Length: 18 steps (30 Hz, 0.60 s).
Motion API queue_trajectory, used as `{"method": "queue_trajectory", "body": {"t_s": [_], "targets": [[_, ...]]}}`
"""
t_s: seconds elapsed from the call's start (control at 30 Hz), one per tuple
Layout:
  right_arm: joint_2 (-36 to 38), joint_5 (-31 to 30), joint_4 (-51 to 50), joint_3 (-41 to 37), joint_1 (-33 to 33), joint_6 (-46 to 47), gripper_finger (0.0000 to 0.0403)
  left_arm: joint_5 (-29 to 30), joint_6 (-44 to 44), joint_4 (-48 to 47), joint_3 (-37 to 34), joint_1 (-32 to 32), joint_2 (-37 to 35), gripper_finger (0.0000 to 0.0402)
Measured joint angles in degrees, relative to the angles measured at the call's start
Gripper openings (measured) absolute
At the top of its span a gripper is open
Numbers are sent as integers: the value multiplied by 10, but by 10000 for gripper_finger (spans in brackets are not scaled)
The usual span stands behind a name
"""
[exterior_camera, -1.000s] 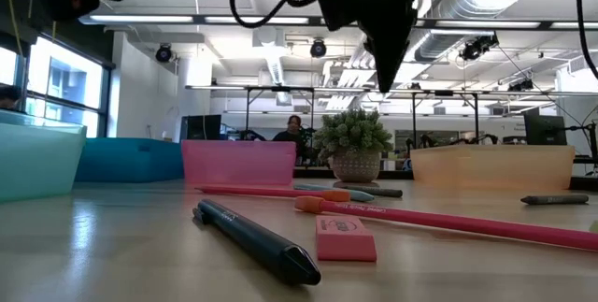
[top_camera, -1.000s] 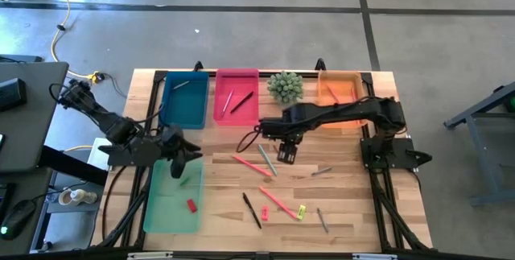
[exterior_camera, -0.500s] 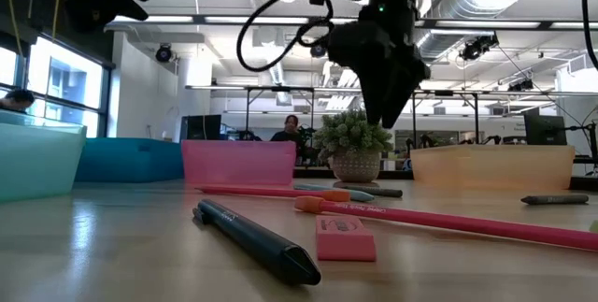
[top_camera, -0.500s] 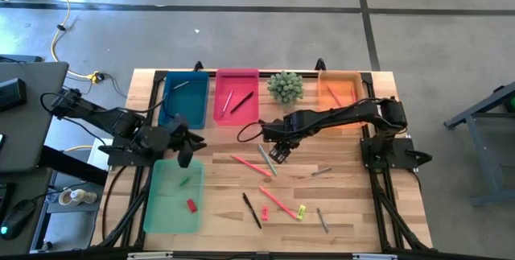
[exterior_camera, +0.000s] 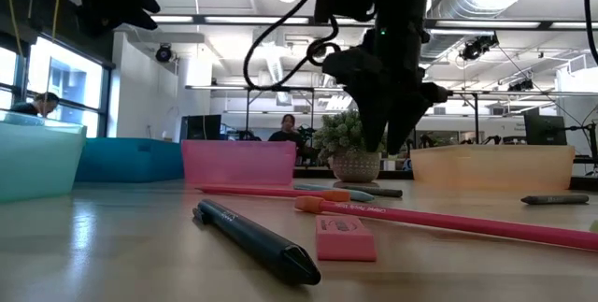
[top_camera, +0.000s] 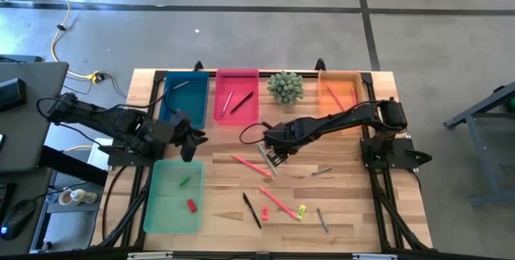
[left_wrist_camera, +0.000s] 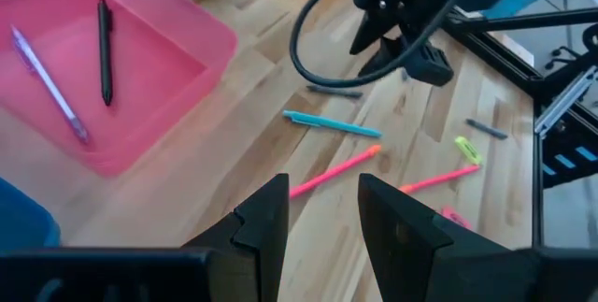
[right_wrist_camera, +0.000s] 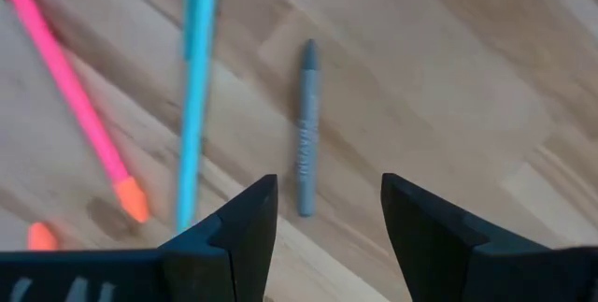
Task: Sort crayons/erasers/pens/pencils in bins
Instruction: Put the gray crayon into the blue bin
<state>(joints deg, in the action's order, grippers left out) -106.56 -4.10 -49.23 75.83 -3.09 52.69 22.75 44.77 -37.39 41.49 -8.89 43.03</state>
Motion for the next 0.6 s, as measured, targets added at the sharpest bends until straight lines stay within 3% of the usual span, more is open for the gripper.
{"method": "queue_trajectory", "body": {"t_s": [0.6], "targets": [[-57, -1, 19, 0, -15, 37, 183, -16, 0, 3, 0, 43, 0, 117]]}}
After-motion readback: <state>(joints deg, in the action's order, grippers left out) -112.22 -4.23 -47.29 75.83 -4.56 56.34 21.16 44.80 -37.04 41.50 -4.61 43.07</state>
